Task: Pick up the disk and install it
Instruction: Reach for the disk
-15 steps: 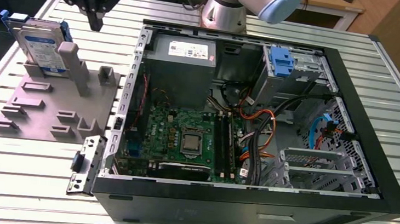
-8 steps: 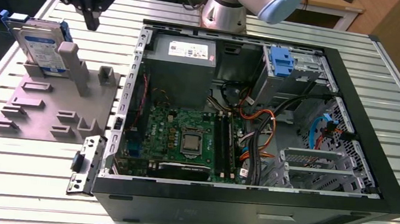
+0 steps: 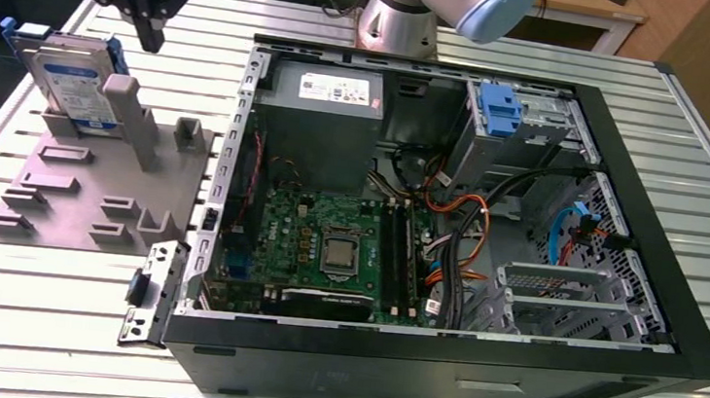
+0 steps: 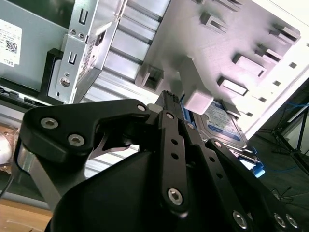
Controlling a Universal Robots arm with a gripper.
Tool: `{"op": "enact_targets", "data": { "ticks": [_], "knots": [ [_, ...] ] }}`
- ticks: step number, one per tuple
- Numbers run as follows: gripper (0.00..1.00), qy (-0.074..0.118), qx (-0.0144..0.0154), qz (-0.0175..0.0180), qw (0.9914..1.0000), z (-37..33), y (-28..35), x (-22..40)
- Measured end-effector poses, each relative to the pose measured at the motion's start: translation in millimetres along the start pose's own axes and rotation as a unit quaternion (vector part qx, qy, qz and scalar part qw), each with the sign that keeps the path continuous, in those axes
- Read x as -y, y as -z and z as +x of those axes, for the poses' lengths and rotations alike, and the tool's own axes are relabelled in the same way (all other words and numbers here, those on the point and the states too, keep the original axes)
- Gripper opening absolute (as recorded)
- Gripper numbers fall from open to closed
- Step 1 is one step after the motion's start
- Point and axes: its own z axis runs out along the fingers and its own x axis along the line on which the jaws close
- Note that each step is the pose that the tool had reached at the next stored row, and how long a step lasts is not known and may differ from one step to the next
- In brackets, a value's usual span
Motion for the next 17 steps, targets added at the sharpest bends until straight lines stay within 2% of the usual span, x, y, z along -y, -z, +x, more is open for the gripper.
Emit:
{"op": "enact_targets", "data": {
  "ticks": [12,17],
  "knots": [
    [0.11,0.000,0.0000,0.0000,1.00000,12.9,-0.4,-2.3],
    [0.11,0.000,0.0000,0.0000,1.00000,20.5,-0.7,-2.4]
  ]
}}
